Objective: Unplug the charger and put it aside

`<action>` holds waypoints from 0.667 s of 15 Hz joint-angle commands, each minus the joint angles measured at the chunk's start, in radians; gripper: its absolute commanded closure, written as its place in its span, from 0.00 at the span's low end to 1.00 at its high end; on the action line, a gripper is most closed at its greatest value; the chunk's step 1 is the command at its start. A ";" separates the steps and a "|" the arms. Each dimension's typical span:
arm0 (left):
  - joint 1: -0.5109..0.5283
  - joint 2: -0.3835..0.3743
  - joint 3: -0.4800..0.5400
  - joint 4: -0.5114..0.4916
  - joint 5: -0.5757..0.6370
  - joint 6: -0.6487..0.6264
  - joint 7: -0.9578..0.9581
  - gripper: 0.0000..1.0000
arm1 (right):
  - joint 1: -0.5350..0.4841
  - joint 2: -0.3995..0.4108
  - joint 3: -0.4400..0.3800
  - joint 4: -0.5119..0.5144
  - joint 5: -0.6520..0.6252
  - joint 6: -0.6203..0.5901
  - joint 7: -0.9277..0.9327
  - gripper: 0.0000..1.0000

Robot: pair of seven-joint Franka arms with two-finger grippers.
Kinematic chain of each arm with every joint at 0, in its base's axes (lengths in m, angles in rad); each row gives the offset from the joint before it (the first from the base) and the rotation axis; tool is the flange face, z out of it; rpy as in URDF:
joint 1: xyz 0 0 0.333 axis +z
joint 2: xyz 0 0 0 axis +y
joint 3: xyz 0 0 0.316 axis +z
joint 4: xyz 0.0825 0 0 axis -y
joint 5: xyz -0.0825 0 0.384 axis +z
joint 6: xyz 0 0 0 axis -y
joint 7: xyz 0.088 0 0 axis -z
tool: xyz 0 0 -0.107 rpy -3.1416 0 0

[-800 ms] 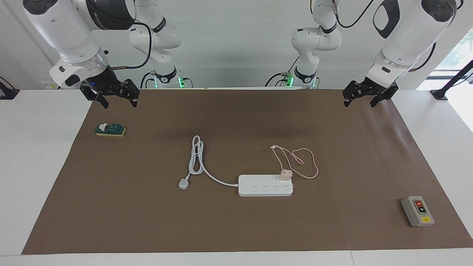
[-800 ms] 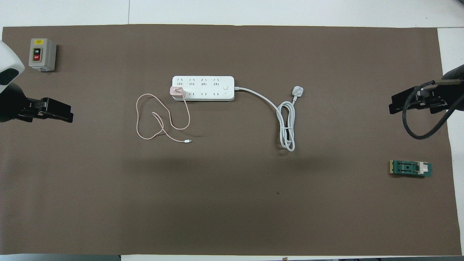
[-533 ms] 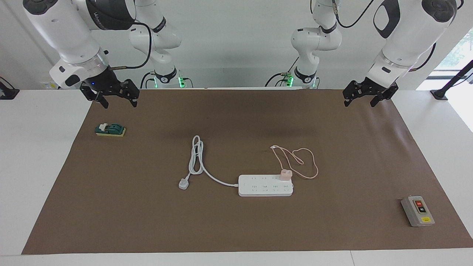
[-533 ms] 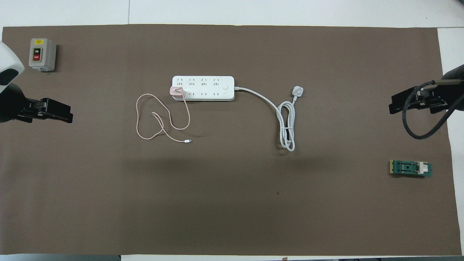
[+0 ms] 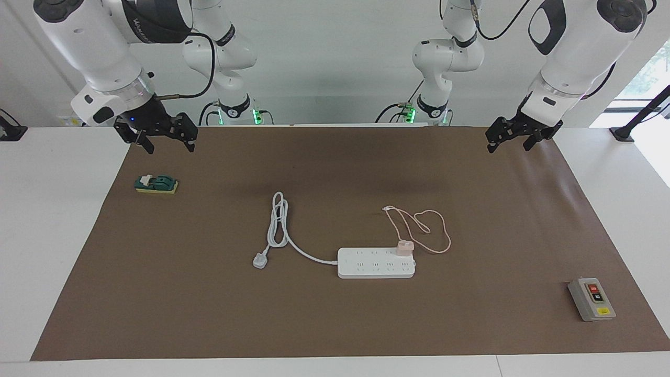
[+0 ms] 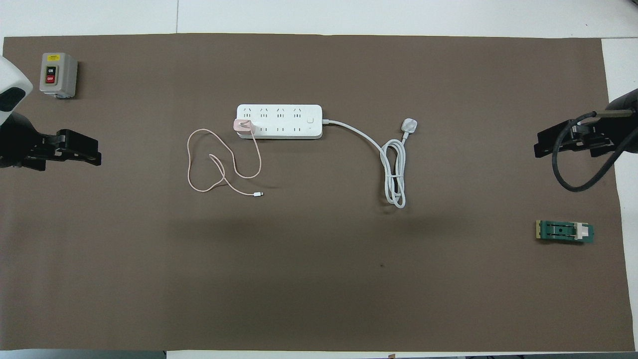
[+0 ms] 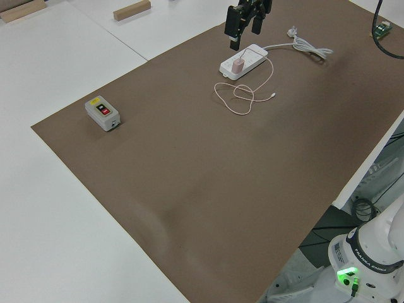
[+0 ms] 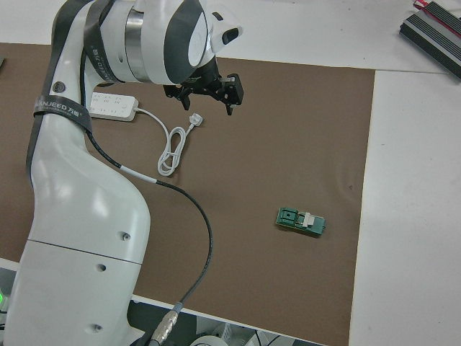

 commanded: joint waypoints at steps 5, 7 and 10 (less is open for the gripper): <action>-0.063 0.112 -0.003 0.106 -0.005 -0.009 -0.396 0.00 | -0.013 -0.013 0.008 -0.020 0.000 0.011 -0.015 0.00; -0.099 0.144 -0.003 0.144 -0.008 -0.007 -0.507 0.00 | -0.012 -0.013 0.008 -0.020 -0.002 0.011 -0.016 0.00; -0.158 0.232 -0.003 0.225 -0.010 0.007 -0.796 0.00 | -0.025 -0.012 0.005 -0.022 0.000 0.049 -0.013 0.00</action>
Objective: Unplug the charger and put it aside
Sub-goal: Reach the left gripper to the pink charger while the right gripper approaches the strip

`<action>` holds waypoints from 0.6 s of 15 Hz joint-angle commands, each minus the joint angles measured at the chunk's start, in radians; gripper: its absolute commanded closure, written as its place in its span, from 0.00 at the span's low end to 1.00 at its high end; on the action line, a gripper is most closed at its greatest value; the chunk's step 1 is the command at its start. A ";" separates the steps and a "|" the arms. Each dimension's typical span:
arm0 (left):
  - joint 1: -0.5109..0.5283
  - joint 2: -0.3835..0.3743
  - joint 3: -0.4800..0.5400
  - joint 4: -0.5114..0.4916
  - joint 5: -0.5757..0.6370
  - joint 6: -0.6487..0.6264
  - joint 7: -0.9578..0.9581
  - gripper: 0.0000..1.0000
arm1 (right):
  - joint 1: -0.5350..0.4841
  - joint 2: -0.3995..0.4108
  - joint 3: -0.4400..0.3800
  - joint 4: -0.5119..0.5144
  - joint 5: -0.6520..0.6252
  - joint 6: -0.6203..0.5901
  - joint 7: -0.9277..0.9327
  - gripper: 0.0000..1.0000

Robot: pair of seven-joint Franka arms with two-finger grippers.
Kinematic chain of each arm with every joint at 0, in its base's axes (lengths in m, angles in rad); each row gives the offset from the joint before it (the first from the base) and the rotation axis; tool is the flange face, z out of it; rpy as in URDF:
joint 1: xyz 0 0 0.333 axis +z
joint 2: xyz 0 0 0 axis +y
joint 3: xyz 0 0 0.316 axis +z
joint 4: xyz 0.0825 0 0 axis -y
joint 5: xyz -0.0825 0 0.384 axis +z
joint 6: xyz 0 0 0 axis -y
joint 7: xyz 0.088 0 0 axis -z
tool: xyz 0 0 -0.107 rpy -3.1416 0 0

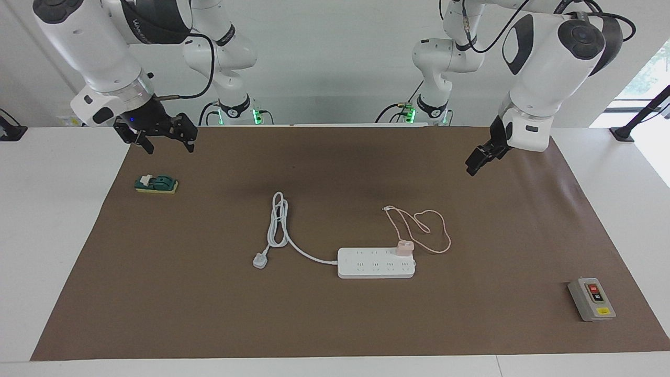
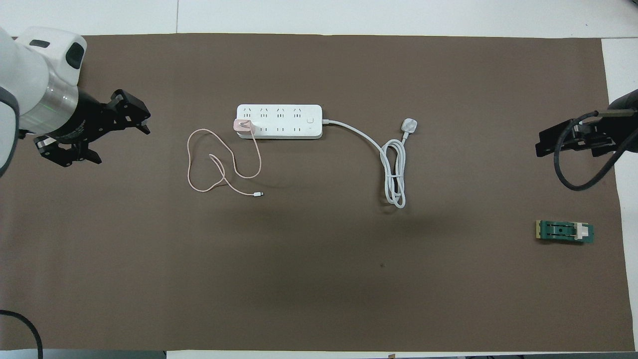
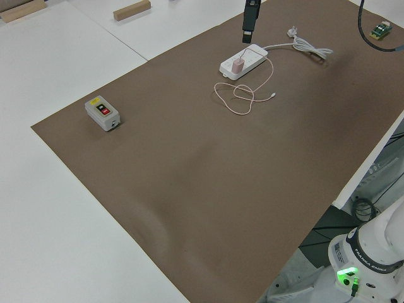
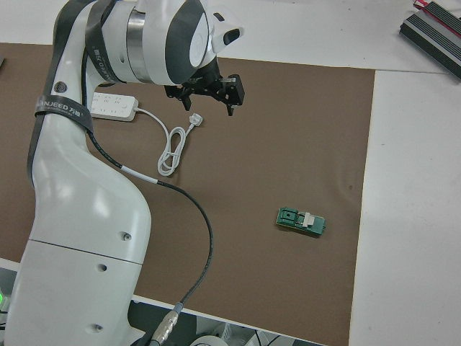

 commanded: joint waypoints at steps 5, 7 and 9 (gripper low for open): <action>-0.118 0.199 0.012 0.171 -0.007 0.103 -0.551 0.00 | 0.009 -0.001 0.010 -0.013 0.008 0.039 0.269 0.00; -0.133 0.239 0.014 0.171 -0.005 0.156 -0.709 0.00 | 0.029 0.017 0.010 -0.003 0.018 0.001 0.392 0.00; -0.142 0.285 0.012 0.170 -0.004 0.164 -0.833 0.00 | 0.029 0.057 0.010 0.017 0.095 -0.031 0.636 0.00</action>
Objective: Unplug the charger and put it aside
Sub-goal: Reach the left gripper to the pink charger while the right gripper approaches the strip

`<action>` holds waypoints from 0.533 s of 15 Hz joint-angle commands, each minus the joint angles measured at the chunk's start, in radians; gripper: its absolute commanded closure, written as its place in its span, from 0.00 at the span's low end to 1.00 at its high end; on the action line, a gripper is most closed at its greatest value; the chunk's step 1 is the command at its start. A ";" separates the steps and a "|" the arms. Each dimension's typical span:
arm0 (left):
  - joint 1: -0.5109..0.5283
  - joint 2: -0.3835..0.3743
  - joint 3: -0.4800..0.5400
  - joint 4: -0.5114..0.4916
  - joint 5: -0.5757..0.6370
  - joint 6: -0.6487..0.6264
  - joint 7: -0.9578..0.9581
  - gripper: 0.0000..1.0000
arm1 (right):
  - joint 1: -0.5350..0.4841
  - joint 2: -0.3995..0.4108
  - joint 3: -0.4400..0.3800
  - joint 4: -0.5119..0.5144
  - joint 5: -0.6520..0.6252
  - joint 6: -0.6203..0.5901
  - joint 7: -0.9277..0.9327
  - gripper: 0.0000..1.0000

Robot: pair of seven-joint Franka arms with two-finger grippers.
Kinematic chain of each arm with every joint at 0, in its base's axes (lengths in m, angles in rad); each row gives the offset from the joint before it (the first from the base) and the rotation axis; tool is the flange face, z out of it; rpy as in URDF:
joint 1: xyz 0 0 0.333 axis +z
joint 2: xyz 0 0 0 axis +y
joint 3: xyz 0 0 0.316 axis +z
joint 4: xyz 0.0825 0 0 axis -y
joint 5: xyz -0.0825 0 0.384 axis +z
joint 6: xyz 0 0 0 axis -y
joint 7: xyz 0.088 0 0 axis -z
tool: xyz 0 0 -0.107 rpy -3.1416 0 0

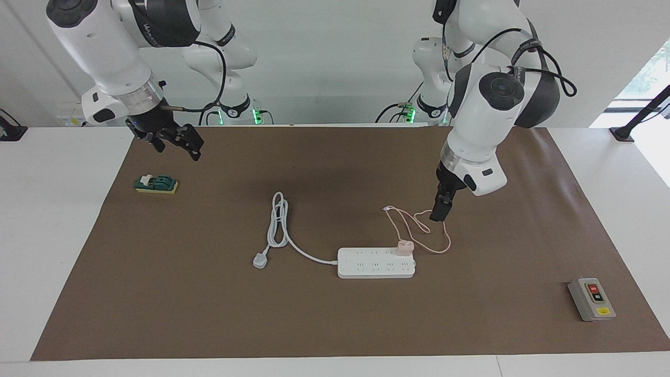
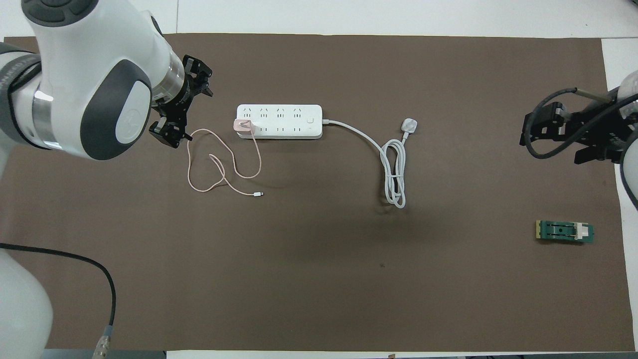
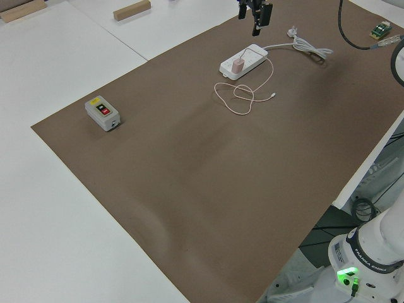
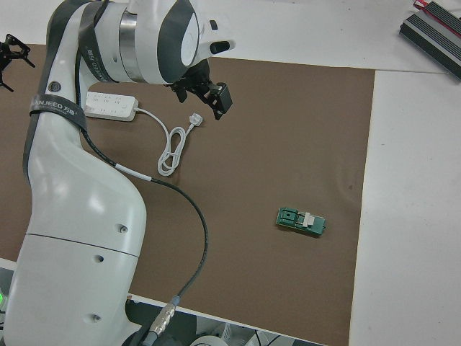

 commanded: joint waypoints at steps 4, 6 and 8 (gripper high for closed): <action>-0.043 0.128 0.017 0.033 0.012 0.094 -0.250 0.00 | 0.021 0.077 0.003 0.006 0.166 0.011 0.573 0.00; -0.052 0.154 0.016 0.033 0.010 0.114 -0.265 0.00 | 0.078 0.086 0.003 -0.014 0.186 0.054 0.731 0.00; -0.057 0.172 0.016 0.033 0.010 0.125 -0.287 0.00 | 0.104 0.108 0.003 -0.024 0.205 0.120 0.854 0.00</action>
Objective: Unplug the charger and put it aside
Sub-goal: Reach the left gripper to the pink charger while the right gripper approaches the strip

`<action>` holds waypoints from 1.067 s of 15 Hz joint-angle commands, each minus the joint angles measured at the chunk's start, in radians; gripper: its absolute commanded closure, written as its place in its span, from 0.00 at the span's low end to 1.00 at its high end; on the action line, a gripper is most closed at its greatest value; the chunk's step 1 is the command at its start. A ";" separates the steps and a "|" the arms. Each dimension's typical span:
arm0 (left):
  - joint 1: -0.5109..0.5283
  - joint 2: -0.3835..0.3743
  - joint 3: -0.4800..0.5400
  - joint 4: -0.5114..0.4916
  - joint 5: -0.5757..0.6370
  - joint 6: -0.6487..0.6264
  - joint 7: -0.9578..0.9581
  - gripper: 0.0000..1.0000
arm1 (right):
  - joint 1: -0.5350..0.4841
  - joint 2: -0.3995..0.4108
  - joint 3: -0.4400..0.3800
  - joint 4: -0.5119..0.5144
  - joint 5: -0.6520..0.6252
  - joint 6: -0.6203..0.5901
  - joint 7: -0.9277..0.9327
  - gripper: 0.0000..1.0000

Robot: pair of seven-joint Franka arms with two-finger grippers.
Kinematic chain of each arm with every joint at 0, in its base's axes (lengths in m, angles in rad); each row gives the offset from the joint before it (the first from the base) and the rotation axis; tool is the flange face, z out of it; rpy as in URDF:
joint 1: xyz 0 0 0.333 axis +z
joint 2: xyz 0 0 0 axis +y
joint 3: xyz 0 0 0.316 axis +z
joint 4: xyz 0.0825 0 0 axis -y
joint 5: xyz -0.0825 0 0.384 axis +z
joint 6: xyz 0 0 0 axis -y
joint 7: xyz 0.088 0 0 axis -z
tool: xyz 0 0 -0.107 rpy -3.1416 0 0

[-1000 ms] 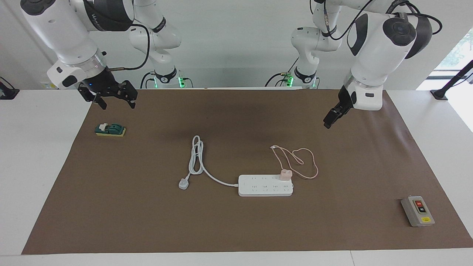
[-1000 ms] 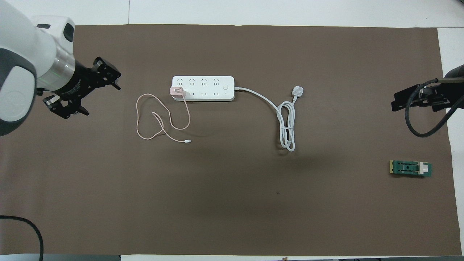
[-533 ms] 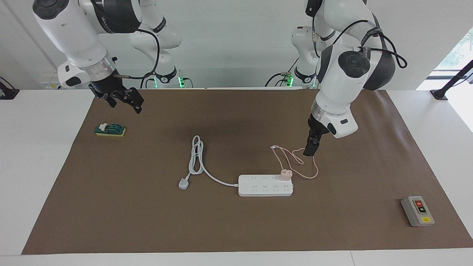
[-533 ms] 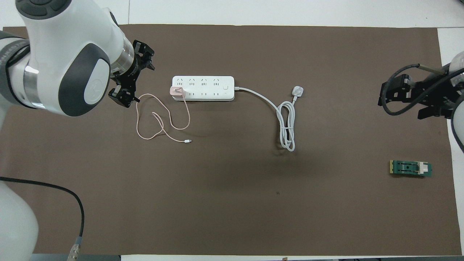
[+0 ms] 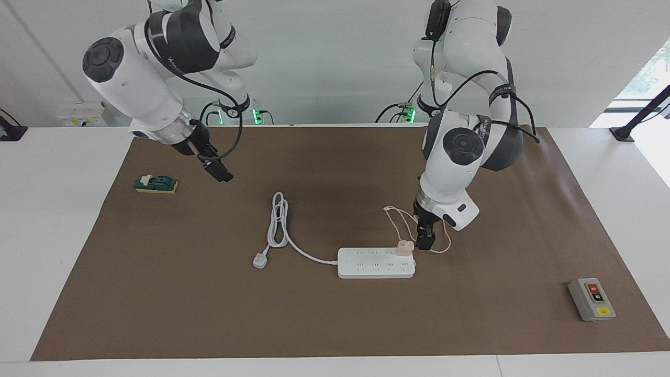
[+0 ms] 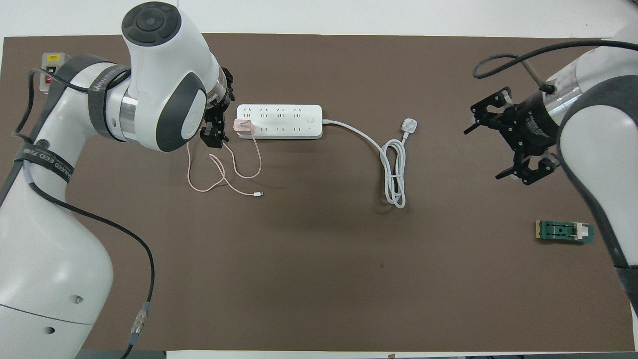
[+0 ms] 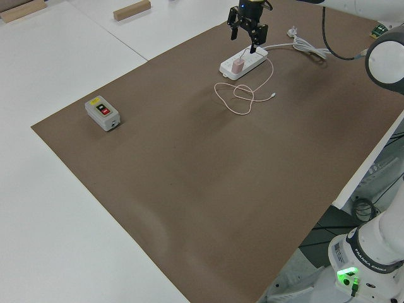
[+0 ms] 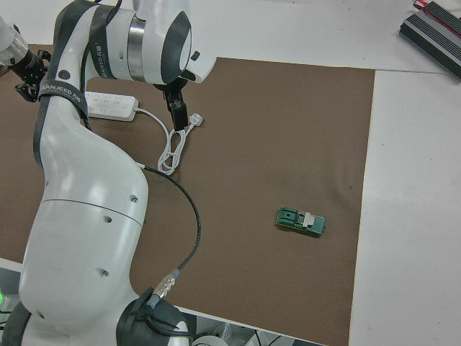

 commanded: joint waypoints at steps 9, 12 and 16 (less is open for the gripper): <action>-0.021 0.017 0.021 -0.049 0.012 0.119 -0.114 0.00 | 0.100 0.044 0.000 -0.197 0.202 0.313 0.256 0.00; -0.043 0.017 0.024 -0.090 0.014 0.127 -0.116 0.00 | 0.112 0.131 0.000 -0.156 0.264 0.352 0.297 0.00; -0.058 0.018 0.025 -0.127 0.015 0.182 -0.131 0.00 | 0.151 0.257 0.001 -0.062 0.268 0.434 0.339 0.00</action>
